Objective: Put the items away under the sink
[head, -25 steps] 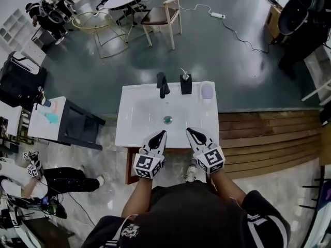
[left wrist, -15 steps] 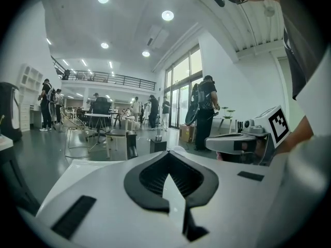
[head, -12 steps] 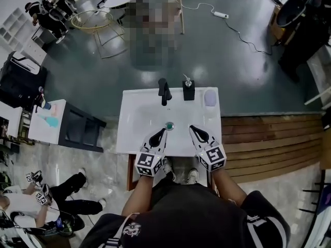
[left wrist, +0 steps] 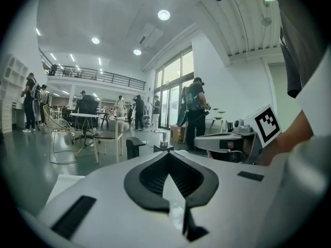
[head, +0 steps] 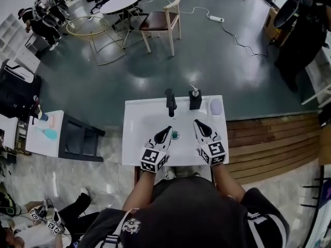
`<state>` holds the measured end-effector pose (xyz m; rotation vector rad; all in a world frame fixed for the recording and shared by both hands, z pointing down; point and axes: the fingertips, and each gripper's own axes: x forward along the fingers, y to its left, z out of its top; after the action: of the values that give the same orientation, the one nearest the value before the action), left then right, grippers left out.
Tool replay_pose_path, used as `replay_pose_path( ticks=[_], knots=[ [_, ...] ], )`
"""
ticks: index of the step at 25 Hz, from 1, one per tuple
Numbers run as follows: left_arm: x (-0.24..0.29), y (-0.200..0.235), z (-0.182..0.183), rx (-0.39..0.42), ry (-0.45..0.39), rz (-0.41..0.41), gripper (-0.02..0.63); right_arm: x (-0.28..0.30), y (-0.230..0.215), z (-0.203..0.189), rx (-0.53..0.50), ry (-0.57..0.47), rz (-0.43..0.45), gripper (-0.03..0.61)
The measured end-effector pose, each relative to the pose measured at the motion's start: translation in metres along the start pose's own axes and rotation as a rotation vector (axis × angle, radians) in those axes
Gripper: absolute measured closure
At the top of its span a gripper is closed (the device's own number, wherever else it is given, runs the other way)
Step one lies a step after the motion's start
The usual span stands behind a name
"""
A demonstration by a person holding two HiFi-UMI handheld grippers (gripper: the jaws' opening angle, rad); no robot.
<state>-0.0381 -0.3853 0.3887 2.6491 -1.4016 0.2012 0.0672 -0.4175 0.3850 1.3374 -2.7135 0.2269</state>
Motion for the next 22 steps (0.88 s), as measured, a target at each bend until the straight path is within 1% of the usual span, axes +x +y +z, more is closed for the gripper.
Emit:
replay_pose_path(
  ticks=[6,11,12,13,15,16,22],
  knots=[
    [0.014,0.027,-0.005,-0.024,0.010,-0.010,0.609,0.027,-0.011,-0.006,-0.027,0.027,-0.066,0.554],
    [0.023,0.046,-0.010,-0.049,0.005,-0.013,0.609,0.043,-0.016,-0.015,-0.014,0.062,-0.108,0.552],
    [0.024,0.049,-0.012,-0.058,0.006,-0.013,0.608,0.046,-0.018,-0.017,-0.007,0.070,-0.116,0.543],
    [0.025,0.051,-0.014,-0.065,0.007,-0.013,0.609,0.049,-0.020,-0.020,0.000,0.078,-0.122,0.511],
    [0.028,0.055,-0.017,-0.074,0.006,-0.014,0.608,0.055,-0.026,-0.024,0.008,0.092,-0.142,0.410],
    [0.029,0.058,-0.017,-0.077,0.006,-0.014,0.608,0.058,-0.030,-0.025,0.008,0.097,-0.159,0.380],
    [0.035,0.074,-0.021,-0.081,0.016,-0.002,0.607,0.073,-0.061,-0.030,-0.011,0.109,-0.291,0.264]
  ],
)
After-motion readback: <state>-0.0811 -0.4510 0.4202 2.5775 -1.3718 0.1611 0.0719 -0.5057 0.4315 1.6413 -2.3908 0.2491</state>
